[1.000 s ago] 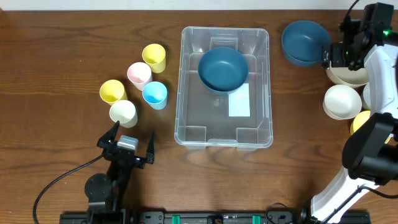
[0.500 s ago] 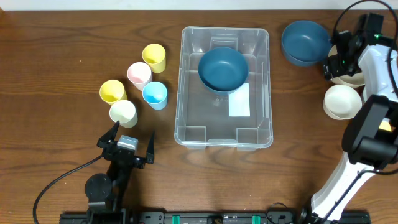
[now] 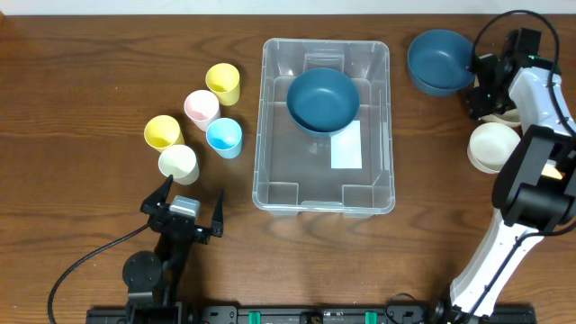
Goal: Pack container
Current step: 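Move the right gripper to the beige bowl and grasp its rim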
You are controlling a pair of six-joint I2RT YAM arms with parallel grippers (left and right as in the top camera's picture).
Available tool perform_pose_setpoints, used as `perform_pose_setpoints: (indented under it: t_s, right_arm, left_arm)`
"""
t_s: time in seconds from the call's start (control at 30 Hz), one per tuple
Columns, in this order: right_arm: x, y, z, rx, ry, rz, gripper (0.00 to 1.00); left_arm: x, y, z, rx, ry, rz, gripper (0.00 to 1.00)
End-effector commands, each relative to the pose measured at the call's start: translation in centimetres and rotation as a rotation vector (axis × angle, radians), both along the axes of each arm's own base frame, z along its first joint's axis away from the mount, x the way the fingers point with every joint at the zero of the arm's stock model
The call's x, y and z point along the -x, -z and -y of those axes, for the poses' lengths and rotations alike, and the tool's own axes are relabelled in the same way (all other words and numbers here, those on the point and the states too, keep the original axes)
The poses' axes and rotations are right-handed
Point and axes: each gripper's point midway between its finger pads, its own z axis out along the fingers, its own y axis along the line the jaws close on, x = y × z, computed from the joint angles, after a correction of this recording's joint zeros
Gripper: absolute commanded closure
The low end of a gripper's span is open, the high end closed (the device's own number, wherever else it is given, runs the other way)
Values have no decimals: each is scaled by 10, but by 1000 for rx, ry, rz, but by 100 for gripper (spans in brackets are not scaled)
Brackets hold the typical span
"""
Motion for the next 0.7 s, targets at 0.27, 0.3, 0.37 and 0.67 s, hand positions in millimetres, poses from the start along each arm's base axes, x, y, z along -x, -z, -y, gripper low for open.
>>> perform_pose_setpoints:
  t_s: [0.27, 0.3, 0.37, 0.67]
  right_arm:
    - [0, 10, 11, 12, 17, -4, 52]
    - [-1, 10, 13, 23, 20, -2, 54]
    - [-1, 9, 15, 35, 24, 0, 62]
    - [-3, 7, 20, 56, 40, 7, 94]
  left_arm:
    - [1, 16, 0, -11, 3, -45, 2]
    - [1, 16, 0, -11, 3, -45, 2]
    - [1, 16, 0, -11, 3, -45, 2]
    - [1, 16, 0, -11, 3, -45, 2]
